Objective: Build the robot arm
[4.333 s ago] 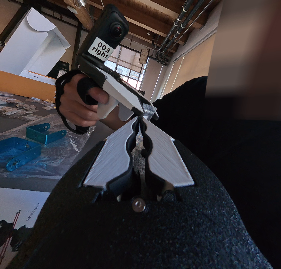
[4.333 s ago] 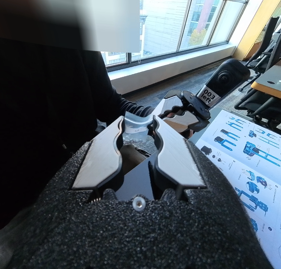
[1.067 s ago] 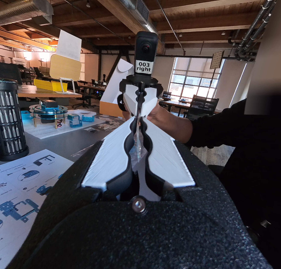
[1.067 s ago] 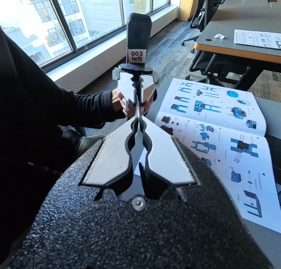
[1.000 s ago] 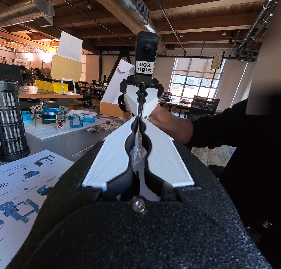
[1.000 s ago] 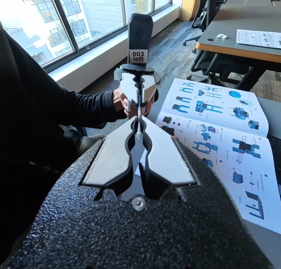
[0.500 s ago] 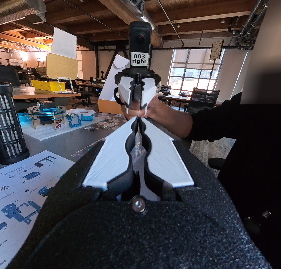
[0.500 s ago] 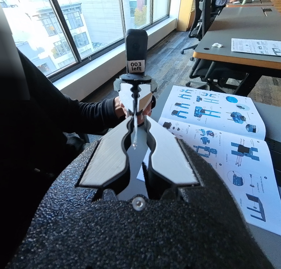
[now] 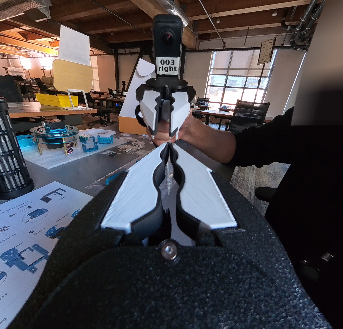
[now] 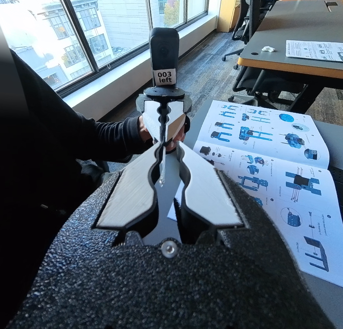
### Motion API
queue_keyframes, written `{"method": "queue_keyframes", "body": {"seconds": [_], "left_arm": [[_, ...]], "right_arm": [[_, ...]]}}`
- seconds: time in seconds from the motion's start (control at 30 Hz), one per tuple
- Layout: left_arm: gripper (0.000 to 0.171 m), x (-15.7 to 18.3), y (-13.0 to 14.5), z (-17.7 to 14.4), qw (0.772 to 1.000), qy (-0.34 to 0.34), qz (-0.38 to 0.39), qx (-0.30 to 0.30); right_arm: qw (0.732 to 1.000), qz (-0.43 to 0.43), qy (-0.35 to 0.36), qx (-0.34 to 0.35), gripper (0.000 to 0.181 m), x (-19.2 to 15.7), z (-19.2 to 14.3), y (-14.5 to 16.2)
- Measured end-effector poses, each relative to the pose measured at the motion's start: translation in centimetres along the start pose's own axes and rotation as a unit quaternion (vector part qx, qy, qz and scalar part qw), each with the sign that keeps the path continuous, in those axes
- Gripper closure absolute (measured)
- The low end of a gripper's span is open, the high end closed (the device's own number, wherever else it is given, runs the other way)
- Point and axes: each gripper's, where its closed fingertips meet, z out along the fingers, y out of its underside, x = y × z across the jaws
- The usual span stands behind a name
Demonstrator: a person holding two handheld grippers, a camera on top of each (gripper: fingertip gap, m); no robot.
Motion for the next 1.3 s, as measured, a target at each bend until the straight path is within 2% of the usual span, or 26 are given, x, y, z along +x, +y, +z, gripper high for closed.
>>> {"method": "queue_keyframes", "body": {"seconds": [1.3], "left_arm": [[0.171, -0.2, 0.8, 0.3, 0.999, -0.016, 0.018, -0.029]], "right_arm": [[0.999, -0.019, 0.009, -0.03, 0.169, 0.1, 0.1, 0.9]]}}
